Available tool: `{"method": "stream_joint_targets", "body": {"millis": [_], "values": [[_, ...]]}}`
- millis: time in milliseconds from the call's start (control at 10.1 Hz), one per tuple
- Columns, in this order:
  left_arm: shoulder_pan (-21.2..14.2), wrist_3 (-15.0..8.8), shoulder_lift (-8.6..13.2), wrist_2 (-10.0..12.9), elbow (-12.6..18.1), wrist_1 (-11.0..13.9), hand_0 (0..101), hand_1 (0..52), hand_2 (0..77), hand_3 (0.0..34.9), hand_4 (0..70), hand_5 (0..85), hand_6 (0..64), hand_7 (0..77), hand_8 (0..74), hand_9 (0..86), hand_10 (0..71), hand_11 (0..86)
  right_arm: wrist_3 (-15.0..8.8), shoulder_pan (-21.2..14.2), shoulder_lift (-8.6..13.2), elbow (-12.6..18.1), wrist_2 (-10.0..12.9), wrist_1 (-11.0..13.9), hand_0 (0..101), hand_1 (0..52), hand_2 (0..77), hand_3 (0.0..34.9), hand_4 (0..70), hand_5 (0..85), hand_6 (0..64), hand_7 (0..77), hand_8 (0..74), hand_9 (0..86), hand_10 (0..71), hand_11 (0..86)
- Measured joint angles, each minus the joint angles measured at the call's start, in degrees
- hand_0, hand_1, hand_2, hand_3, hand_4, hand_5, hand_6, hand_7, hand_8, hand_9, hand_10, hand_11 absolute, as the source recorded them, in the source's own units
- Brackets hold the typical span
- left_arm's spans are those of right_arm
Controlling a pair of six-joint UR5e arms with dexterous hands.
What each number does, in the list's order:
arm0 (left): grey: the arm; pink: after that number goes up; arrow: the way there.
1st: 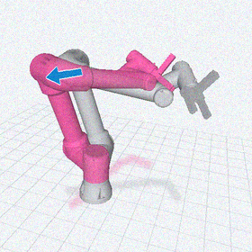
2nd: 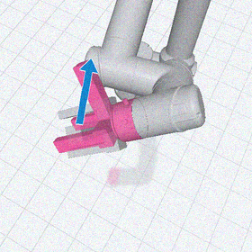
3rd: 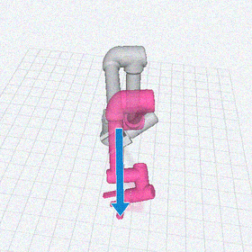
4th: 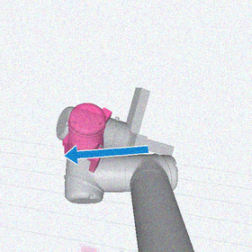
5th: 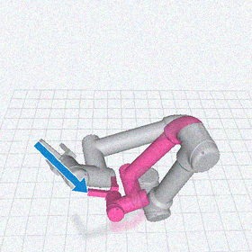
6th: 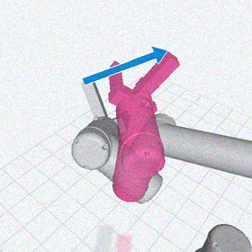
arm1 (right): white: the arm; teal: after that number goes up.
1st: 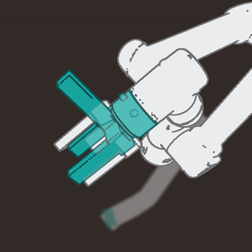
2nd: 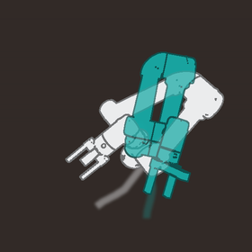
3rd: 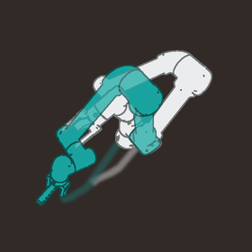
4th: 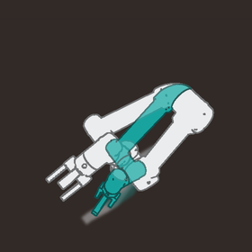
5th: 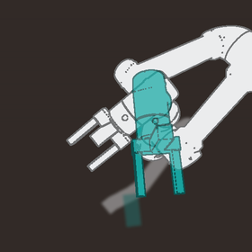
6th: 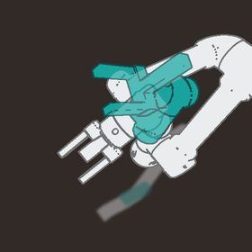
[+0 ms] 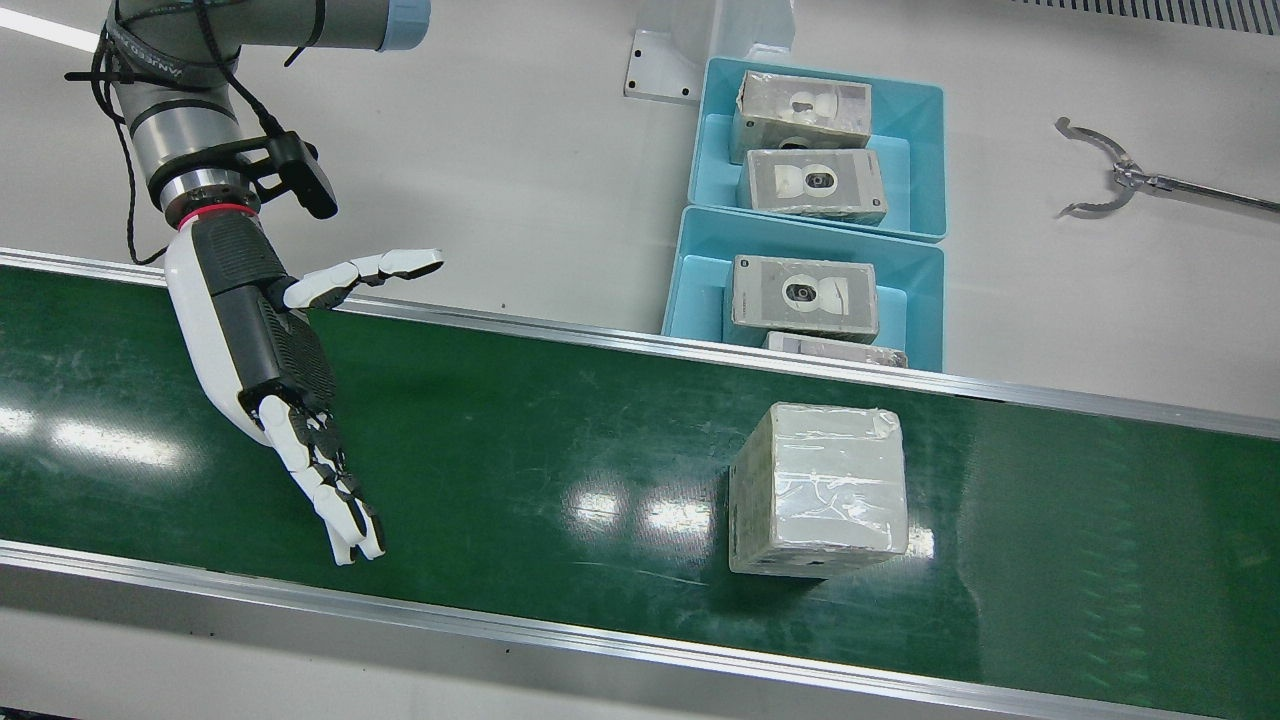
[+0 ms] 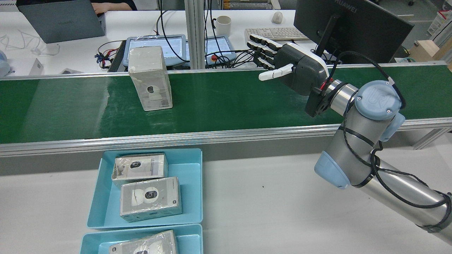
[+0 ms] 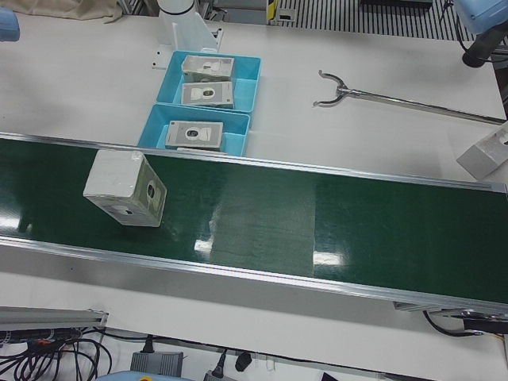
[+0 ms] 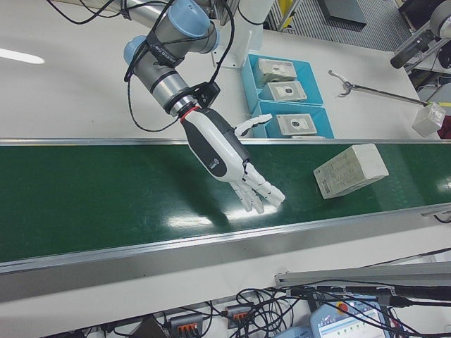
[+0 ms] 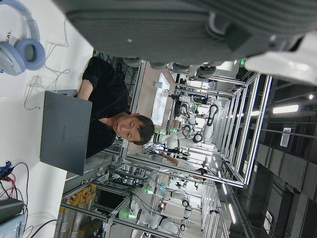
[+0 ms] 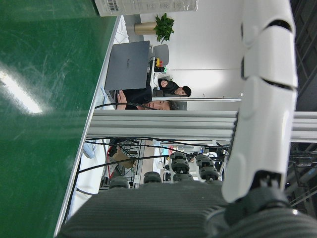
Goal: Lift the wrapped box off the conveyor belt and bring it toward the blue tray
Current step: 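Wait with the open right hand as the white box travels closer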
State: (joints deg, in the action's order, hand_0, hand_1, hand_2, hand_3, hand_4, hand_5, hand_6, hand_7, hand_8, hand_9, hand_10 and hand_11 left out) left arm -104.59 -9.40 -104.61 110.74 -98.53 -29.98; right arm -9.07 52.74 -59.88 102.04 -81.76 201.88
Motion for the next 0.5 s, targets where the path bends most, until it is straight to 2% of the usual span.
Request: {"method": "stream_joint_targets", "body": {"millis": [298, 497], "values": [[0.00, 0.00, 0.00, 0.00, 0.00, 0.00, 0, 0.0, 0.5, 0.0, 0.0, 1.1, 0.0, 0.0, 0.0, 0.0, 0.0, 0.0, -0.03, -0.04, 0.02, -0.14, 0.02, 0.00, 47, 13.1, 12.5, 9.3, 0.5, 8.2, 0.0, 1.1, 0.0, 1.1, 0.0, 1.1], [0.00, 0.00, 0.00, 0.00, 0.00, 0.00, 0, 0.0, 0.5, 0.0, 0.0, 1.1, 0.0, 0.0, 0.0, 0.0, 0.5, 0.0, -0.03, -0.15, 0.17, -0.54, 0.02, 0.00, 46, 13.1, 12.5, 10.3, 0.5, 8.2, 0.0, 1.1, 0.0, 1.1, 0.0, 1.1]]}}
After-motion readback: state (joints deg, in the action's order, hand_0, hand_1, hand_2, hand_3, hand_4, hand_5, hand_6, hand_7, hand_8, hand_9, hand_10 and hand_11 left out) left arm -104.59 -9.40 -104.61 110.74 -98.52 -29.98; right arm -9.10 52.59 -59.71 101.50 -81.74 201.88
